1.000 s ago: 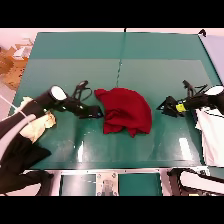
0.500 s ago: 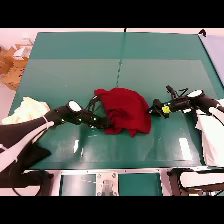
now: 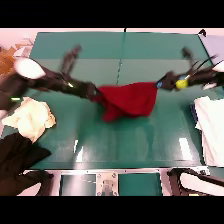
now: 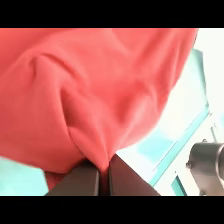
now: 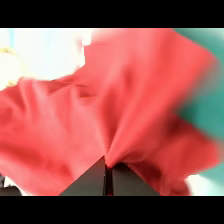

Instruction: Fold the shirts.

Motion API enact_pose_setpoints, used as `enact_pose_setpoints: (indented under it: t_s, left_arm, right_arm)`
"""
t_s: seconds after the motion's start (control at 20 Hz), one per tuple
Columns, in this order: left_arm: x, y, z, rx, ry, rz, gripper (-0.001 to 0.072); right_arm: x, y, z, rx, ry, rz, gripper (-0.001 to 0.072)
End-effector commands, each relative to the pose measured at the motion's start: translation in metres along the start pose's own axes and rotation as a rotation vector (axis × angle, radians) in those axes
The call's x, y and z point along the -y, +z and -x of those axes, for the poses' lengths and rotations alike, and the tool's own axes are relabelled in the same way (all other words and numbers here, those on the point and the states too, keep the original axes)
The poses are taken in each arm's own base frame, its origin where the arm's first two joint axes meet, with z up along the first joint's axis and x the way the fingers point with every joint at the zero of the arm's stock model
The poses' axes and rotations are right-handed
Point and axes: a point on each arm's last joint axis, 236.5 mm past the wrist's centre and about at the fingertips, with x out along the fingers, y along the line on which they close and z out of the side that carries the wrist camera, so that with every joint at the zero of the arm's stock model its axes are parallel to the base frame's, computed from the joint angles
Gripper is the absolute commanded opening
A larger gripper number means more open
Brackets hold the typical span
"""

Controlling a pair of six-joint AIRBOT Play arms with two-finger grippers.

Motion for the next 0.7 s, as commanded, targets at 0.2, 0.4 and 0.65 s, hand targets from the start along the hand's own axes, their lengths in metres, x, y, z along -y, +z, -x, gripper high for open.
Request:
enact_pose_setpoints:
  t_s: [0.2,0.4,0.65]
  left_arm:
    - [0.161,0.08,0.219,0.509,0.082,-0.454,0.0023]
    - [0.127,0.071,0.232,0.437,0.278,-0.487,0.0023]
    - [0.064,0.077,0.189,0.304,0.377,-0.414,0.0023]
  right_arm:
    - [-0.215,-0.001,0.198,0.495,-0.078,0.469,0.0014]
    - [-0.219,-0.011,0.223,0.573,-0.171,0.48,0.0014]
    - [-0.176,0.033,0.191,0.508,-0.168,0.38,0.0014]
